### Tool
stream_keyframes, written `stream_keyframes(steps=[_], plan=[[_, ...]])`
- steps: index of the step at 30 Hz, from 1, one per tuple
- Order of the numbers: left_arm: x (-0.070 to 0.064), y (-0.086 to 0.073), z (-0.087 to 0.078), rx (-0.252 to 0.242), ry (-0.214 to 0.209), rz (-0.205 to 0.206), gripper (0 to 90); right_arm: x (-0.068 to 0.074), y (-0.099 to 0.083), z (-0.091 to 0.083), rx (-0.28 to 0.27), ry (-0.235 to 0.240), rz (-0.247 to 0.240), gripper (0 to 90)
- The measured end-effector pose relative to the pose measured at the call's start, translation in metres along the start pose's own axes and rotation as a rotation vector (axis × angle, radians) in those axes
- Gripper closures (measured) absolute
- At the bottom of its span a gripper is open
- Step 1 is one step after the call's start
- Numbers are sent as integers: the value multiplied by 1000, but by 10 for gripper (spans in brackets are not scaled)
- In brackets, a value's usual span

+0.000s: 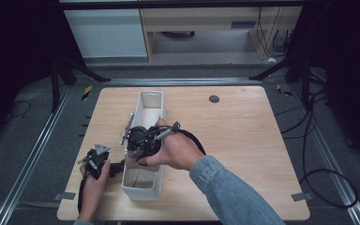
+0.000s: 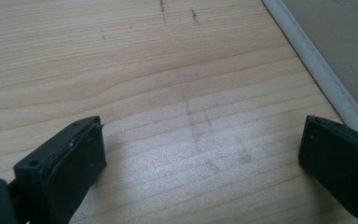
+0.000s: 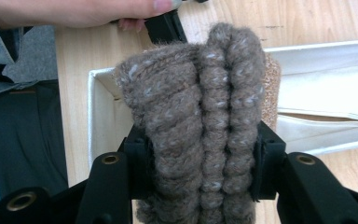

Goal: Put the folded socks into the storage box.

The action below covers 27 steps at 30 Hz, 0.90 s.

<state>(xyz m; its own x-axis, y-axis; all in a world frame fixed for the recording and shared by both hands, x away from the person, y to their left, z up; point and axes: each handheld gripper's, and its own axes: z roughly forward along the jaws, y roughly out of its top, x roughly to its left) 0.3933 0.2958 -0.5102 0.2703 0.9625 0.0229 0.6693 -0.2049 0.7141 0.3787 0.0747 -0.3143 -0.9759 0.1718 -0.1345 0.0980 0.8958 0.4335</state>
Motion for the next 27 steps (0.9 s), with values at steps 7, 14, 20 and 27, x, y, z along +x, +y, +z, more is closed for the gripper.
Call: stream_keyframes(steps=[7, 14, 20, 27], plan=[[0, 0, 0, -2, 0, 0, 0, 1, -1, 8, 5, 20, 11, 532], [0, 0, 0, -2, 0, 0, 0, 1, 0, 4, 15, 9, 5, 533], [0, 0, 0, -2, 0, -2, 0, 4, 2, 5, 25, 14, -6, 534], [0, 0, 0, -3, 0, -1, 0, 6, 1, 11, 29, 26, -5, 534]])
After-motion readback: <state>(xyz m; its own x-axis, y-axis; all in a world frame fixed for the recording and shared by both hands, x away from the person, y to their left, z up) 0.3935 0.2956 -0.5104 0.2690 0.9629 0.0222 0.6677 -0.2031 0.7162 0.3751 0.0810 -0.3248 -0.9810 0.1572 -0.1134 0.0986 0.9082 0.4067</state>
